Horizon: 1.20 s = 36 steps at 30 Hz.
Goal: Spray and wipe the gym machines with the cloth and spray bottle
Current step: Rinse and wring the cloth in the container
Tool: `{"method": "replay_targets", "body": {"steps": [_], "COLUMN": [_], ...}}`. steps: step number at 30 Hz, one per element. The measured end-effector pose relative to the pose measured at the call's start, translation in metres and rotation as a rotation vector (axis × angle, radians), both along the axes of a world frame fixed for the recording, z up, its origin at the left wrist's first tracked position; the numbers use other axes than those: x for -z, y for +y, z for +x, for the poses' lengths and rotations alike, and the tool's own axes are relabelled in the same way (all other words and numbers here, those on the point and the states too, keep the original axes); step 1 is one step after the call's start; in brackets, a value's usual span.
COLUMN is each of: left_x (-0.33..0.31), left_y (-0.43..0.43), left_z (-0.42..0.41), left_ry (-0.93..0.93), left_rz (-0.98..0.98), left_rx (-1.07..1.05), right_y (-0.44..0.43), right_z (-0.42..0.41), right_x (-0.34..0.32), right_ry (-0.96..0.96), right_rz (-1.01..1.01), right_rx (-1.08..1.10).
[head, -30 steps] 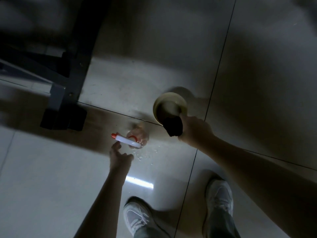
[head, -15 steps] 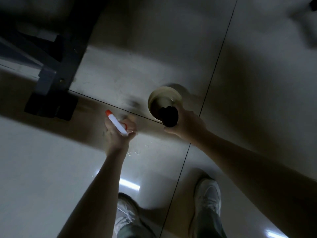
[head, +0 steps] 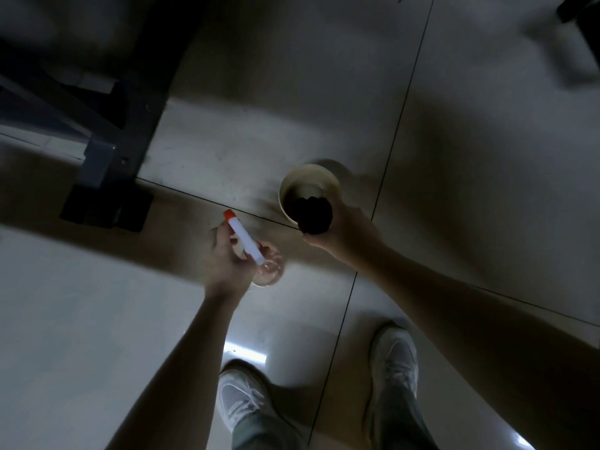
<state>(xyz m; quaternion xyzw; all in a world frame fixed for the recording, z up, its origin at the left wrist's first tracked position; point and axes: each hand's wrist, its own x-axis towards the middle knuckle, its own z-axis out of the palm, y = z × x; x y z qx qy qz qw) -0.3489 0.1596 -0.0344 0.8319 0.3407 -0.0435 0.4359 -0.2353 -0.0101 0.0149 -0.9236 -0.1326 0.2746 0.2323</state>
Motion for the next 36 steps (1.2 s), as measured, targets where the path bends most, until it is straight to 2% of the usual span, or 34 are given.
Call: {"method": "replay_targets", "body": {"steps": [5,7,9,12,16,21,28,33,36], "left_x": [-0.042,-0.063,-0.073,-0.093,-0.126,-0.159,-0.208,-0.245,-0.269], "left_y": [-0.014,-0.017,-0.021,-0.027,-0.026,-0.023,-0.015,0.002,0.008], "left_z": [-0.015,-0.022,-0.029,-0.046,-0.072,-0.094,-0.119,-0.141,-0.153], "left_ry": [-0.161,-0.208,-0.243,-0.197,-0.108,-0.023,-0.049,-0.095,-0.101], "left_rz": [-0.547,-0.648,-0.608,-0.487,-0.409,-0.459,-0.483,-0.508,-0.471], "left_rx": [-0.177,-0.197,-0.208,-0.240,-0.216,-0.234,-0.246,-0.230,-0.189], "right_y": [0.006,0.009,0.014,0.017,0.015,0.022,0.052,0.072,0.081], "right_z": [0.000,-0.001,-0.004,-0.017,-0.036,-0.048,-0.070,-0.100,-0.118], "right_x": [-0.020,-0.030,-0.039,-0.054,-0.083,-0.122,-0.164,-0.189,-0.202], "right_ry": [0.046,0.075,0.077,0.089,0.157,0.161,0.080,0.084,0.081], "right_rz": [0.087,0.150,0.206,0.268,0.212,0.198,0.272,0.262,0.332], "right_rx": [0.063,0.067,0.043,0.011,-0.116,-0.177,-0.088,-0.120,-0.032]}}
